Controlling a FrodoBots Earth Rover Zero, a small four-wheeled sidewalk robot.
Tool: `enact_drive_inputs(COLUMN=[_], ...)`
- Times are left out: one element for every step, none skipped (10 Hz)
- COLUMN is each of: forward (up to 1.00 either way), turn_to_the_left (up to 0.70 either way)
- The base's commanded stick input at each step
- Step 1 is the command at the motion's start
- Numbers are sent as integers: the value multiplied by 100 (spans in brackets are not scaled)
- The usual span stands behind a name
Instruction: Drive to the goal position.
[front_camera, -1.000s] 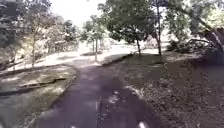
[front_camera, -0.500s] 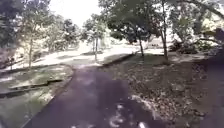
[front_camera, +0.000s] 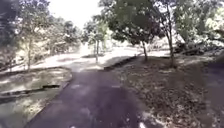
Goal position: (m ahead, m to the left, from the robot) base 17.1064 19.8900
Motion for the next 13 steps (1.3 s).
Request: enact_drive_inputs(forward=[100,100,100,100,100,100,100,100,100,100,100,100,100], turn_to_the_left=[0,0,4,36,26,6,0,0,0,0,0,0,0])
